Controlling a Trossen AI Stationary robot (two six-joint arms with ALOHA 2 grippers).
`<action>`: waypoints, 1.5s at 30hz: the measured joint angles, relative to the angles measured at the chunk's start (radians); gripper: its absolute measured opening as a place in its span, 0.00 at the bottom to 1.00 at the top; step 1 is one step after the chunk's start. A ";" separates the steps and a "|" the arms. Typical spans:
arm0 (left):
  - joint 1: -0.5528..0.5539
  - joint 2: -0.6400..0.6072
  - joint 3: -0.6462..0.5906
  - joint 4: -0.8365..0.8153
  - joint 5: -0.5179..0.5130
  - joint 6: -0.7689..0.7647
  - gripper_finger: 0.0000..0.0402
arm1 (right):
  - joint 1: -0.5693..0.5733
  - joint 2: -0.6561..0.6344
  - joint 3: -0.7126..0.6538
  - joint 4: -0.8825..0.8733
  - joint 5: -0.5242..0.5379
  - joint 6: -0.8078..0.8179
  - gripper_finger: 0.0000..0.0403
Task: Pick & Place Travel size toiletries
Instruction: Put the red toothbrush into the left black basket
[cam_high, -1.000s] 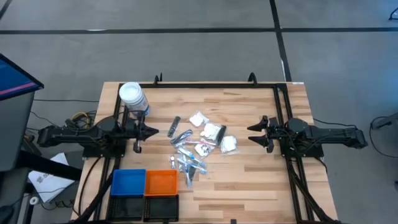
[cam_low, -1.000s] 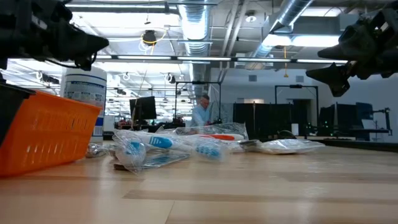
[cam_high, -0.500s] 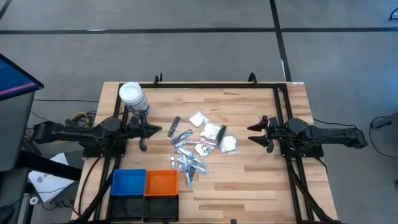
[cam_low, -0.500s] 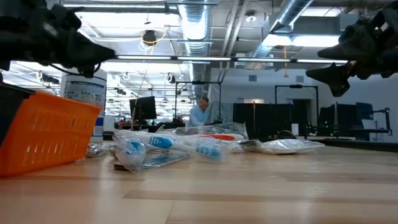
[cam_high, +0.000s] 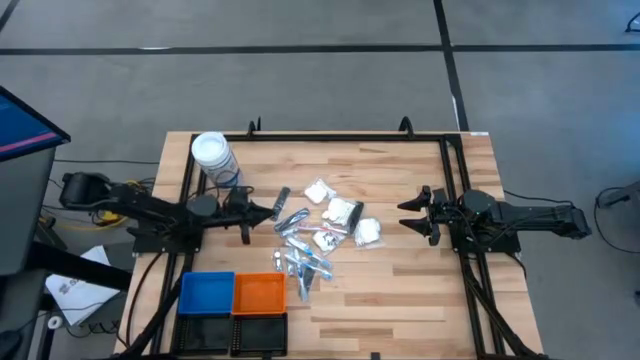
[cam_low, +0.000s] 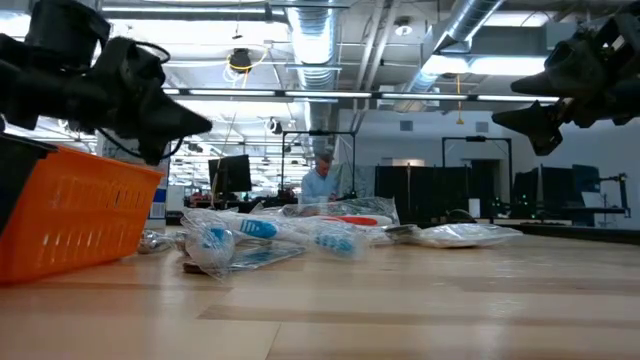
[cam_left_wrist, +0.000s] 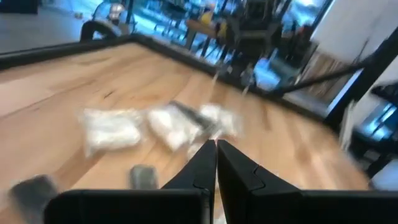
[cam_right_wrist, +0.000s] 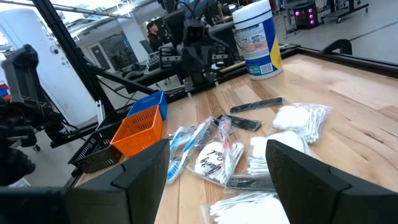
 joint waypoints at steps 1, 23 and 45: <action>0.000 0.026 0.004 0.059 -0.001 -0.030 0.02 | 0.000 0.000 0.000 0.000 0.000 0.000 0.65; 0.001 -0.052 0.083 0.458 0.122 -0.005 0.02 | 0.000 0.000 0.000 0.000 0.000 0.000 0.65; -0.014 -0.133 0.270 0.506 0.268 0.169 0.02 | -0.050 0.000 0.016 0.734 0.072 -0.353 0.65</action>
